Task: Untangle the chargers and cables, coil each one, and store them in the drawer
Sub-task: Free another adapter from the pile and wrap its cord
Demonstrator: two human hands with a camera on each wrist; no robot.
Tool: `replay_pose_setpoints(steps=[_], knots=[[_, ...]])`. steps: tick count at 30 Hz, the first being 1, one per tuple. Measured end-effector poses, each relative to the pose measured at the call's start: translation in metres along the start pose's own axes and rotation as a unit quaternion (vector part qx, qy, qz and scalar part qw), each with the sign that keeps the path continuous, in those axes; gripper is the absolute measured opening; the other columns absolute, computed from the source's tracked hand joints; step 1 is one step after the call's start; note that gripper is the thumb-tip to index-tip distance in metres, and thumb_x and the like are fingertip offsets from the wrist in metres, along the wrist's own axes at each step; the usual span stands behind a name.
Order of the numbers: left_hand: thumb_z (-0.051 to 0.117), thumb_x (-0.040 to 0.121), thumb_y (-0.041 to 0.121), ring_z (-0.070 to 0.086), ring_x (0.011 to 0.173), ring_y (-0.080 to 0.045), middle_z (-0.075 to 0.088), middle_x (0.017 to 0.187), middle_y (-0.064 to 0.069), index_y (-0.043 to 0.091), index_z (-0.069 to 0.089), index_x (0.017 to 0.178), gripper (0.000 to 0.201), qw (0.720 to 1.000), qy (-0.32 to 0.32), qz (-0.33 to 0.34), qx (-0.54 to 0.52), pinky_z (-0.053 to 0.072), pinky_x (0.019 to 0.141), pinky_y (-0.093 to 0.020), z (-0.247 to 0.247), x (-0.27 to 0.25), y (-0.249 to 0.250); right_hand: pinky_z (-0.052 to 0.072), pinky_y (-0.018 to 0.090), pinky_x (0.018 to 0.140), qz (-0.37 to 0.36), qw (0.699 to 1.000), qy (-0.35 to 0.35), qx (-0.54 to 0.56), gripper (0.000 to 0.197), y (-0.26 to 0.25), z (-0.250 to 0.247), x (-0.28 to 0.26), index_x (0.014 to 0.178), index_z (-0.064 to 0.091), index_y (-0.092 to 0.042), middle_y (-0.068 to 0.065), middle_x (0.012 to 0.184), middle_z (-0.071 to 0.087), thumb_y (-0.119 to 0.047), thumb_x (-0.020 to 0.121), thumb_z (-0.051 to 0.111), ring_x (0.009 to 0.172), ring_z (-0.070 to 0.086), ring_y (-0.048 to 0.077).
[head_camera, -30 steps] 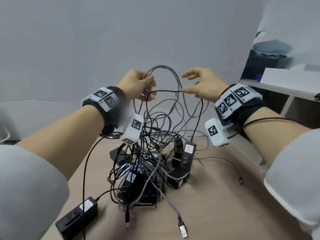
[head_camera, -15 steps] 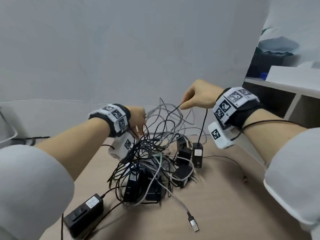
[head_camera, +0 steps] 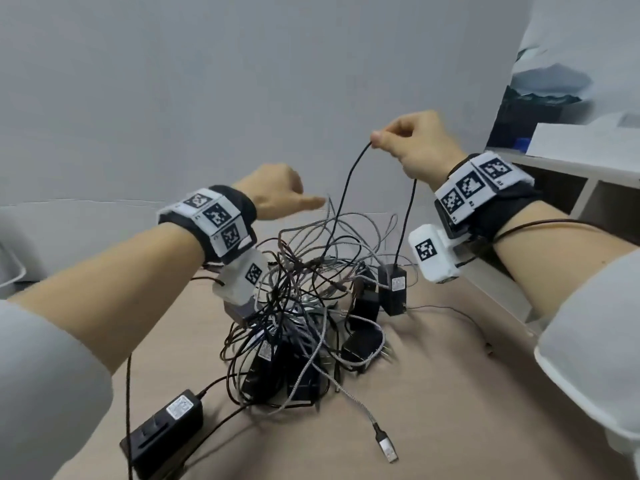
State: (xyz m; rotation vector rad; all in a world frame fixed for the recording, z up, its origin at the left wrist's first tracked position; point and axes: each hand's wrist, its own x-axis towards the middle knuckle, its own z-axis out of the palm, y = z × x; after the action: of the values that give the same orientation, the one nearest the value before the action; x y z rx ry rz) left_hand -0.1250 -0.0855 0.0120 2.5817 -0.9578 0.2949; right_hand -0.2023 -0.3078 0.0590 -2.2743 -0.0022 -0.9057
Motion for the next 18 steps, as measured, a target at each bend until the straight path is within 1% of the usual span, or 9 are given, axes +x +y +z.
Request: replay_pose_setpoints(steps=[1,2,3,6,9,11,13,16,18], knots=[[0.059,0.091,0.062,0.065,0.089,-0.018,0.072,0.099,0.0,0.015,0.073,0.102,0.05,0.999,0.035,0.028,-0.014,0.047,0.071,-0.029,-0.008,0.001,0.006,0.032,0.008,0.046,-0.001,1.0,0.002,0.011,0.022,-0.003,0.001,0.001,0.09,0.075,-0.011,-0.017,0.055,0.052,-0.031,0.095,0.069,0.042,0.044,-0.005],[0.063,0.09,0.058,0.066,0.088,-0.017,0.072,0.096,0.003,0.018,0.074,0.1,0.043,0.997,0.044,0.052,-0.039,0.05,0.073,-0.029,-0.013,0.001,0.013,0.032,0.008,0.045,-0.004,1.0,0.002,0.018,0.022,-0.006,0.001,0.002,0.09,0.075,-0.011,-0.018,0.05,0.05,-0.031,0.095,0.069,0.04,0.043,-0.005],[0.065,0.09,0.055,0.068,0.085,-0.016,0.073,0.093,0.004,0.02,0.074,0.098,0.038,0.994,0.032,0.071,-0.071,0.054,0.073,-0.03,-0.016,0.001,0.021,0.032,0.009,0.044,-0.008,1.0,0.0,0.02,0.022,-0.009,0.002,0.002,0.089,0.075,-0.011,-0.018,0.048,0.05,-0.031,0.095,0.069,0.04,0.043,-0.006],[0.065,0.093,0.047,0.073,0.075,-0.017,0.074,0.085,-0.001,0.014,0.073,0.096,0.034,0.989,-0.035,0.077,-0.122,0.062,0.069,-0.032,-0.004,0.005,0.038,0.032,0.009,0.046,-0.018,1.0,-0.009,0.02,0.021,-0.017,0.005,0.0,0.086,0.074,-0.013,-0.016,0.053,0.052,-0.033,0.095,0.069,0.043,0.045,-0.006],[0.06,0.099,0.033,0.072,0.067,-0.011,0.074,0.081,-0.003,0.008,0.071,0.093,0.028,0.988,-0.094,0.049,-0.115,0.061,0.065,-0.027,0.018,0.01,0.039,0.032,0.009,0.044,-0.027,0.999,-0.015,0.034,0.021,-0.021,0.005,-0.003,0.082,0.072,-0.013,-0.017,0.046,0.05,-0.03,0.095,0.069,0.041,0.043,-0.004],[0.063,0.097,0.026,0.073,0.071,-0.013,0.075,0.085,-0.003,0.009,0.073,0.091,0.021,0.983,-0.166,0.027,-0.075,0.06,0.065,-0.023,0.034,0.011,0.033,0.031,0.01,0.043,-0.032,0.999,-0.005,0.038,0.022,-0.023,0.002,-0.003,0.085,0.073,-0.01,-0.015,0.052,0.049,-0.029,0.095,0.07,0.04,0.041,-0.002],[0.066,0.094,0.029,0.07,0.068,-0.015,0.076,0.087,-0.005,0.012,0.076,0.093,0.019,0.979,-0.202,0.015,0.002,0.057,0.063,-0.022,0.046,0.011,0.023,0.031,0.011,0.043,-0.032,0.999,0.003,0.039,0.022,-0.022,0.0,-0.004,0.086,0.074,-0.009,-0.011,0.057,0.05,-0.029,0.094,0.07,0.04,0.04,-0.001],[0.068,0.092,0.031,0.064,0.069,-0.017,0.076,0.091,-0.011,0.009,0.077,0.094,0.024,0.983,-0.18,0.006,0.041,0.058,0.075,-0.035,0.049,0.014,0.006,0.03,0.011,0.042,-0.014,0.999,0.011,0.035,0.021,-0.016,0.001,-0.006,0.084,0.073,-0.01,-0.006,0.061,0.054,-0.029,0.095,0.07,0.04,0.04,0.001],[0.067,0.093,0.029,0.063,0.066,-0.018,0.076,0.087,-0.012,0.008,0.077,0.087,0.024,0.988,-0.148,0.0,0.047,0.057,0.072,-0.034,0.043,0.014,0.0,0.03,0.015,0.04,0.029,0.999,0.022,0.033,0.025,-0.01,0.005,-0.006,0.085,0.073,-0.006,0.001,0.067,0.057,-0.028,0.095,0.069,0.044,0.039,0.005]])
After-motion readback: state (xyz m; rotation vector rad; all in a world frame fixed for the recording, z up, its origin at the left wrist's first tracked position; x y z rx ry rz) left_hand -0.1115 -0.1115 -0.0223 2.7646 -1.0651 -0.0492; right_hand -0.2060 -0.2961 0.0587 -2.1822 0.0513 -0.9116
